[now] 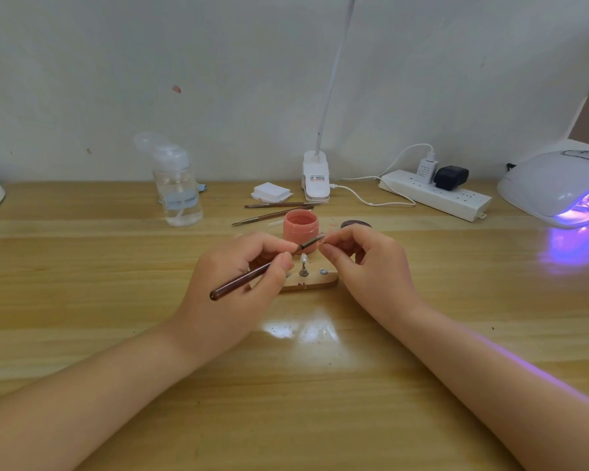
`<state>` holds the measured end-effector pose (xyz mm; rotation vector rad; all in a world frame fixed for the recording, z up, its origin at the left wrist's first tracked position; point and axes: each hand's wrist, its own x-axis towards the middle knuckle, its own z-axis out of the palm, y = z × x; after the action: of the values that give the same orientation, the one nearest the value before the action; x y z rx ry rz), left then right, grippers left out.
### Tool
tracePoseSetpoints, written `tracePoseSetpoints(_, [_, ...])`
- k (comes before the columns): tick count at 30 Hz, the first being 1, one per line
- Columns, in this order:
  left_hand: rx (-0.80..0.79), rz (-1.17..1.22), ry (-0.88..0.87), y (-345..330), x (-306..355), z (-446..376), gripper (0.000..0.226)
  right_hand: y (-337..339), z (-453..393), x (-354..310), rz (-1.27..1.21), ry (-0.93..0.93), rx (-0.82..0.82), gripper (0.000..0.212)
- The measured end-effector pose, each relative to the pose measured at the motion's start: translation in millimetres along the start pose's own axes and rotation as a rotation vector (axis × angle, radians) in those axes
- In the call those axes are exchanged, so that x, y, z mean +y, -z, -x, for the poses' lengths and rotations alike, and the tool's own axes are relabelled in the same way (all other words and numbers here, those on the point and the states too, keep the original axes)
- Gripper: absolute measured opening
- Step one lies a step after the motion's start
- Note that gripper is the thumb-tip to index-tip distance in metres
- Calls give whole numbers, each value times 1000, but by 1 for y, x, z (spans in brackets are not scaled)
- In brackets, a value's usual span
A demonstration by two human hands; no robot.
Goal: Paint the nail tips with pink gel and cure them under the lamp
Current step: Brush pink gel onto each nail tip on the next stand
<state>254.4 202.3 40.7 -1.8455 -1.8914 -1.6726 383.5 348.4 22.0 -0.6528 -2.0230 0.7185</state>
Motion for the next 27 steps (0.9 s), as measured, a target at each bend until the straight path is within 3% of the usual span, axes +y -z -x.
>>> tracePoseSetpoints(27, [-2,126,39,1,-4,3,18,1,1,-1,-45,-11,-13,5])
